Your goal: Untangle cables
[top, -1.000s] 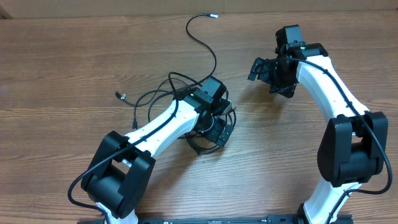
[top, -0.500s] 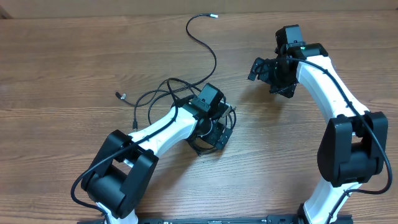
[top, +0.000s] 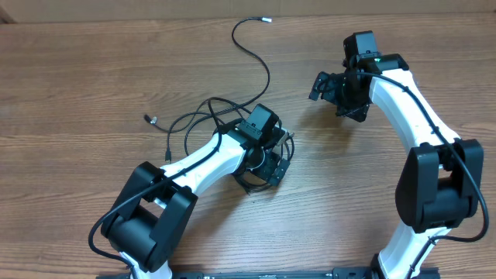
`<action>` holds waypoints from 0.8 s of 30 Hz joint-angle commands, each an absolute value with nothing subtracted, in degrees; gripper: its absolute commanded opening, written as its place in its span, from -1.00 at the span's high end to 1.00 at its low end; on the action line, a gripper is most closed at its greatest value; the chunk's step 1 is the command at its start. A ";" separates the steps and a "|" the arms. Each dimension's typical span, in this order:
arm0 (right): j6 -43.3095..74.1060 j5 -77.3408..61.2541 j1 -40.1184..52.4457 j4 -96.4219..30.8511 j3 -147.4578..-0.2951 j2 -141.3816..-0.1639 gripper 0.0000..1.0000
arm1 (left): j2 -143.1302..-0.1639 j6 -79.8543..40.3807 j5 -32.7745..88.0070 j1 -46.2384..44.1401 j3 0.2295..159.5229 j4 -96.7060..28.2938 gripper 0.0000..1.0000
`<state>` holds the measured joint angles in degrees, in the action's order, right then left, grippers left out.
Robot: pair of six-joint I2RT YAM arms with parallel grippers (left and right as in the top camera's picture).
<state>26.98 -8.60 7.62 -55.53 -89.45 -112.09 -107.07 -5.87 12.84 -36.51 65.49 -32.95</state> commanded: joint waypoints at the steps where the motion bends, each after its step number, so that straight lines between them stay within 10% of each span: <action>1: 26.96 -8.60 7.75 -55.33 -89.32 -111.90 -1.00 | -107.57 -6.44 13.32 -36.42 64.97 -32.64 -0.99; 8: 26.96 -8.60 7.75 -55.33 -89.32 -111.90 -1.00 | -107.57 -6.46 13.39 -36.40 64.97 -32.29 -1.00; 11: 26.96 -8.60 7.75 -55.33 -89.30 -111.90 -1.00 | -107.59 -6.50 13.47 -36.42 64.97 -29.91 -0.37; 14: 26.96 -8.60 7.75 -55.33 -89.32 -111.90 -1.00 | -107.59 -6.46 13.56 -36.67 64.97 -29.74 -0.23; 21: 26.96 -8.60 7.75 -55.33 -89.32 -111.90 -1.00 | -107.59 -6.42 13.54 -36.73 64.95 -29.74 -0.56; 24: 26.96 -8.60 7.75 -55.33 -89.30 -111.90 -1.00 | -107.59 -6.20 13.56 -36.77 64.84 -29.80 -0.99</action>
<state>26.96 -8.60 7.62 -55.53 -89.45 -112.09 -107.07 -6.31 13.02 -36.51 65.28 -29.95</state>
